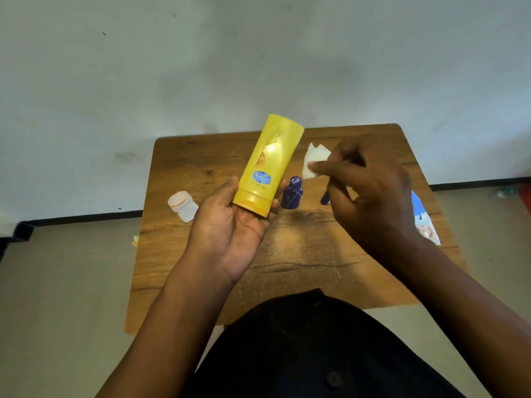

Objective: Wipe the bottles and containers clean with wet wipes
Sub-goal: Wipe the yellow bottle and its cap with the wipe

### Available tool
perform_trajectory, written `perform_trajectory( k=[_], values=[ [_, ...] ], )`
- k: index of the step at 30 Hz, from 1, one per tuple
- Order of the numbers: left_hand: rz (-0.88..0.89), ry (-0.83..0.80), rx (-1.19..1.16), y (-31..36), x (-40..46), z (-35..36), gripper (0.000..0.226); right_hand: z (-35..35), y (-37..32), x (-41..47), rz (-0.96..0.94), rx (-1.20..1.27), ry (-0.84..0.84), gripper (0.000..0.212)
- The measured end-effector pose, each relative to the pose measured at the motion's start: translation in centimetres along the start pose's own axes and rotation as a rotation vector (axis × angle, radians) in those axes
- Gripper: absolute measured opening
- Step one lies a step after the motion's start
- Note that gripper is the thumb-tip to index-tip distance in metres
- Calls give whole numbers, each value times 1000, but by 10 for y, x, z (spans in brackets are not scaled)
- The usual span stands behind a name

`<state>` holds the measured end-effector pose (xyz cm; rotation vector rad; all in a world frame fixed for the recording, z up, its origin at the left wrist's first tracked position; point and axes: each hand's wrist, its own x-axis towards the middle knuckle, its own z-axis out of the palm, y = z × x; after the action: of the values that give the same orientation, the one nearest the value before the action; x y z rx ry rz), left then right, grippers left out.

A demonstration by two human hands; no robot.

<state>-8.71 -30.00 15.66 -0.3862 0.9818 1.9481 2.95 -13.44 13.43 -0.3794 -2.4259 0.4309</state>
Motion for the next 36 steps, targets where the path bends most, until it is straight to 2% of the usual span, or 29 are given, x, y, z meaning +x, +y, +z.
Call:
perform_trajectory(
  k=[3, 7, 10, 14, 17, 21, 23, 26, 30, 32, 36],
  values=[
    [-24, -5, -22, -3, 1, 0, 46, 4, -16, 1, 9, 83, 26, 29],
    [-34, -56, -66, -2, -1, 2, 52, 19, -46, -17, -146, 173, -95, 18],
    [-44, -95, -61, -1, -4, 3, 55, 21, -47, -21, -206, 175, -130, 18],
    [26, -89, 30, -10, -5, 3, 47, 18, -31, -2, -93, 101, -20, 18],
    [82, -98, 90, -14, -6, 4, 44, 17, -32, 4, -12, 130, 2, 20],
    [107, -152, 151, -12, -9, 3, 47, 15, -52, -9, -146, 237, -114, 21],
    [112, -177, 178, -13, -10, 3, 47, 15, -50, -8, -167, 213, -119, 23],
    [152, -198, 209, -18, -11, 6, 45, 14, -32, 6, -79, 136, -5, 27],
    [157, -203, 244, -21, -10, 8, 46, 5, -11, 30, 160, 166, 169, 23],
    [159, -216, 248, -21, -10, 7, 48, 4, -11, 33, 200, 170, 204, 22],
    [177, -262, 203, -19, -7, 2, 44, 12, -37, 6, 62, 205, 70, 24]
  ],
)
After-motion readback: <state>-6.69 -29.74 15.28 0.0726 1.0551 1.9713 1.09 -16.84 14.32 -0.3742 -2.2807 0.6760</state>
